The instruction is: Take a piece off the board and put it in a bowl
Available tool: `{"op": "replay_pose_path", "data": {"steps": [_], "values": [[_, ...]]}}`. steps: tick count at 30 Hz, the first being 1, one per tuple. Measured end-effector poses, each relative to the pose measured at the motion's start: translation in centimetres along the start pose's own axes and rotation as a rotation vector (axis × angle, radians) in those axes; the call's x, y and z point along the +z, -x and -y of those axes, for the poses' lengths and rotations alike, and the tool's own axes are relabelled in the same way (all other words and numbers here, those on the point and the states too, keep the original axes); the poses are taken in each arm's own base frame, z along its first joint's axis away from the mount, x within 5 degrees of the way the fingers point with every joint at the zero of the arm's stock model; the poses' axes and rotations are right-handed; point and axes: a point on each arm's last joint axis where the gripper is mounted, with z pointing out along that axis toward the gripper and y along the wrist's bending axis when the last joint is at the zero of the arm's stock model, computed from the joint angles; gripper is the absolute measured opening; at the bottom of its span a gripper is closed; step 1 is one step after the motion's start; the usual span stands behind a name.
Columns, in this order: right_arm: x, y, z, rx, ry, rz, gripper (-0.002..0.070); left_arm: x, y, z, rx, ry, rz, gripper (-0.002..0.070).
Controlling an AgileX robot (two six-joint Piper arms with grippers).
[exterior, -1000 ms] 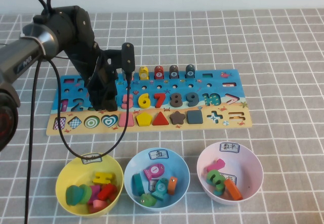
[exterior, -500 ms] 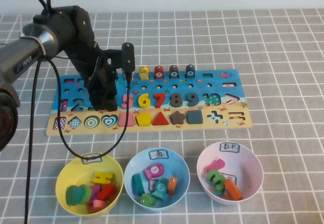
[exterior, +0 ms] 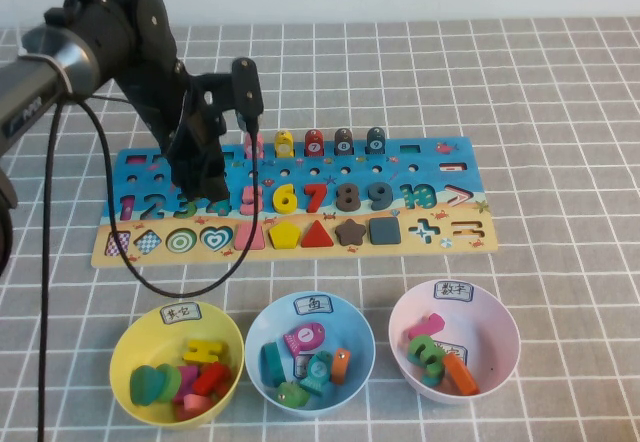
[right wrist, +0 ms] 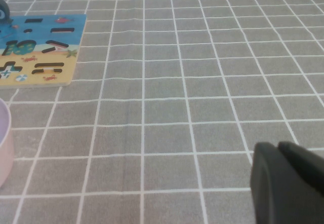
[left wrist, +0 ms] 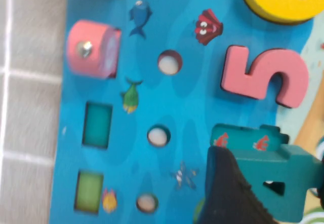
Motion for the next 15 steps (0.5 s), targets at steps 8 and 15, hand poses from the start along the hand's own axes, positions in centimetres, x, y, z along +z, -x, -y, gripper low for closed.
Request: {"op": "replay_pose_path", "data": {"steps": [8, 15], "values": [[0.0, 0.0, 0.0, 0.000, 0.000, 0.000, -0.0017, -4.7, 0.5, 0.4, -0.430, 0.067, 0.052, 0.0315], [0.0, 0.0, 0.0, 0.000, 0.000, 0.000, -0.0017, -7.5, 0.5, 1.4, -0.780, 0.052, 0.064, 0.0315]]}}
